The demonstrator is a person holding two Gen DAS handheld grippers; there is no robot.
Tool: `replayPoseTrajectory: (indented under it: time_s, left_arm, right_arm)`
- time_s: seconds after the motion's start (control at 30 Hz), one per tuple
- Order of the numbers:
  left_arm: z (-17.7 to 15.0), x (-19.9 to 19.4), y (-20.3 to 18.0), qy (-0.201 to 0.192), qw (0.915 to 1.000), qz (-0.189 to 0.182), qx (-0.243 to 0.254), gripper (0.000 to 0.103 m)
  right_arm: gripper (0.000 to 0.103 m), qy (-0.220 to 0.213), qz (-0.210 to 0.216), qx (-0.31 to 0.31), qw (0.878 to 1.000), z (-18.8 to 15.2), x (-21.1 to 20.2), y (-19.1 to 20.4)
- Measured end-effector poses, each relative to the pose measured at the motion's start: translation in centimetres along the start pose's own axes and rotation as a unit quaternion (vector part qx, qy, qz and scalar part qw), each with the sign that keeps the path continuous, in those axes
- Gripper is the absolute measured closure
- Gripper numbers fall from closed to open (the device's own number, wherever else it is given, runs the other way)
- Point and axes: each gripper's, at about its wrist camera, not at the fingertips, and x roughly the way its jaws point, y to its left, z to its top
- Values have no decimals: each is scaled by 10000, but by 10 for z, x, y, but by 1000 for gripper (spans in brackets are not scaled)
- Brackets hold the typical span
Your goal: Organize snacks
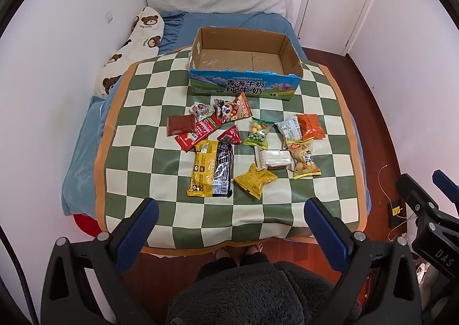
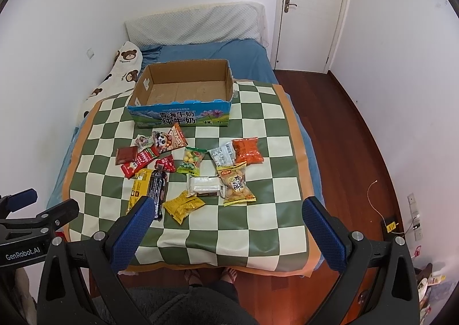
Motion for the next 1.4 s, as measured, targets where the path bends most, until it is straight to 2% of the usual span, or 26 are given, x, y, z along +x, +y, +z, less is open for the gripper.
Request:
replayPoseTrajectory:
  time_s: [1.4]
  left_arm:
    - [1, -13, 1, -166, 9998, -5, 99, 0]
  right_arm:
    - [0, -88, 10, 13, 10000, -1, -7, 8]
